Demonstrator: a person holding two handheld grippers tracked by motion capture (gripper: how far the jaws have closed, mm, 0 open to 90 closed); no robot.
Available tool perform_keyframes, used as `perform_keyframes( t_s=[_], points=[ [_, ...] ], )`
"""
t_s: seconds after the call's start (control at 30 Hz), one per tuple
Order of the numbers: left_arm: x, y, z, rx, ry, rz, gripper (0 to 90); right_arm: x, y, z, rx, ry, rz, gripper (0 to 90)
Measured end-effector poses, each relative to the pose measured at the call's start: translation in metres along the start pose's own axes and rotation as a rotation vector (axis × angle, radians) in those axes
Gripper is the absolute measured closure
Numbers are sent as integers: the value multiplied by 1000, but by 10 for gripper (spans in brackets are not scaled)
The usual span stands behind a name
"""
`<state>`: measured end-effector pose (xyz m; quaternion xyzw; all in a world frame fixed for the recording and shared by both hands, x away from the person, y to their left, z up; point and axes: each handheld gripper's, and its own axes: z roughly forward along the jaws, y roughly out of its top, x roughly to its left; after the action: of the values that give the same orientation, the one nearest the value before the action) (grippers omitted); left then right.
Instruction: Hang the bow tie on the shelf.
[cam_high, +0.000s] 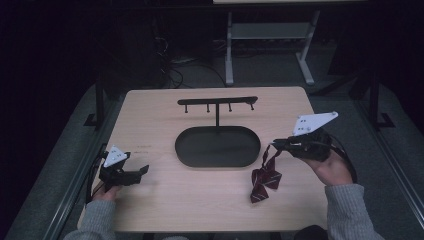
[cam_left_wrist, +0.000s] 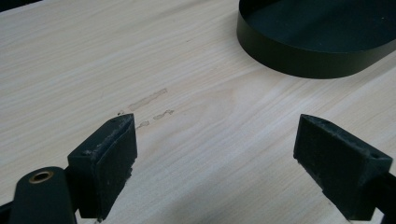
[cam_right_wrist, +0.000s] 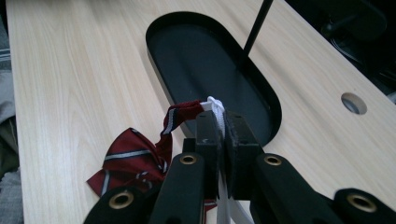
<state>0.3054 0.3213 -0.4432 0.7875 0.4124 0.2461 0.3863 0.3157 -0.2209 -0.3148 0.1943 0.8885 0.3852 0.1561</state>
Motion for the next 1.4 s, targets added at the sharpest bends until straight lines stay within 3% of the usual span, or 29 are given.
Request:
perform_keyframes(
  t_s=[0.2,0.77,0.97,1.4],
  points=[
    [-1,1,2,-11,0,-9,130,-2,15,6,2,5,-23,850],
    [-3,4,3,6,-4,32,130,-11,57,20,-3,18,-63,849],
    [-3,4,2,-3,-3,31,130,-16,67,18,-1,15,-38,850],
    [-3,5,1,-9,-4,24,130,-29,85,24,2,5,-39,850]
  ],
)
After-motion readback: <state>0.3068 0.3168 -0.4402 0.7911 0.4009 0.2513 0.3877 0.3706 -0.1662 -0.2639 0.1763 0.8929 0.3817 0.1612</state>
